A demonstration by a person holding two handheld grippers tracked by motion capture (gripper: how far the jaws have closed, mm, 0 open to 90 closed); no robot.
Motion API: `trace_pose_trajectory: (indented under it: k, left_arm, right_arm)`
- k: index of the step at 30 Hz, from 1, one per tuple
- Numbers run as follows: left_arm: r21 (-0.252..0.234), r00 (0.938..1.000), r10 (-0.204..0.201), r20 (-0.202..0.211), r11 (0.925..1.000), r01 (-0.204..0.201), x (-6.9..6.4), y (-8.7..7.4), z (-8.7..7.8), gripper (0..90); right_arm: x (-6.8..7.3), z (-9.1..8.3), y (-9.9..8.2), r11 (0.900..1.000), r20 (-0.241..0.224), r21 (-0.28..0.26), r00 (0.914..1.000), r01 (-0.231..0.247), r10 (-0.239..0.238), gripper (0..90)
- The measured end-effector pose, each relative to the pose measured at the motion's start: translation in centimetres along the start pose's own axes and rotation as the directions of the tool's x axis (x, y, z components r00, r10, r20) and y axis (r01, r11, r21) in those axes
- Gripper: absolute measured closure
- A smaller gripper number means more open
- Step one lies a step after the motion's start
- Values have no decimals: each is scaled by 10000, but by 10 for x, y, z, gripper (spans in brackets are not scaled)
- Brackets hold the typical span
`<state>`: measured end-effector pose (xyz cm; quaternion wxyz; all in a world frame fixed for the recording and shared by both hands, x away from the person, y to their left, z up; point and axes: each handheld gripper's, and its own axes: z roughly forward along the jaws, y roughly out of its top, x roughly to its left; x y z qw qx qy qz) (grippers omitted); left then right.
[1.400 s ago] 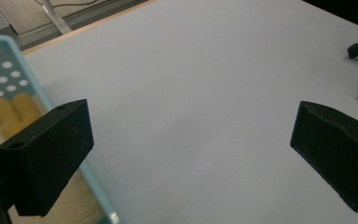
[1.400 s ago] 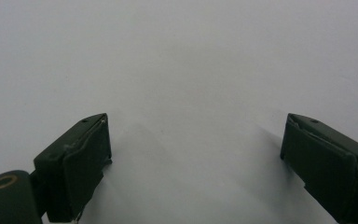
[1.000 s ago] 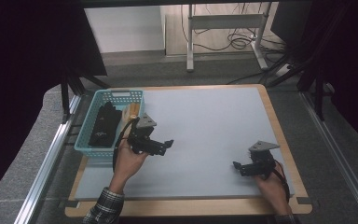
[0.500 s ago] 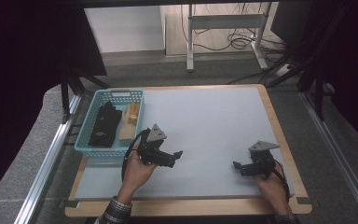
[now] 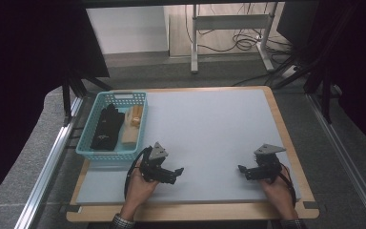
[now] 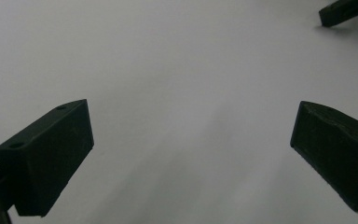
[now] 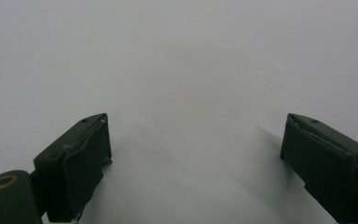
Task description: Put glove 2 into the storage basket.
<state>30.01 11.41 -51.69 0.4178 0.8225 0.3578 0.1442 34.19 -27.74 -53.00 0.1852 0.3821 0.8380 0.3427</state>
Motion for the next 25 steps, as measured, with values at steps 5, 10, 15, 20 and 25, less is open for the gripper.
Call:
trace_pose_trajectory:
  k: [5,10,15,20,25]
  left_arm:
    - [356,10000,-36,-31,9994,37,0,-14,8,0]
    - [765,9999,86,-145,9970,-75,-1,-19,14,0]
    - [1127,9994,167,-305,9935,-132,-3,-22,18,0]
    - [1528,9989,112,-461,9882,-40,-3,-21,22,0]
    - [1570,9989,-16,-475,9876,90,-3,-21,22,0]
  right_arm:
    - [0,0,0,10000,0,1,10000,-6,6,81]
    - [0,0,0,10000,1,-3,10000,1,-1,81]
    - [0,0,0,10000,-1,-6,10000,2,-2,81]
    - [0,0,0,10000,-3,-9,10000,1,-1,81]
    - [0,0,-1,10000,4,-15,10000,-8,8,81]
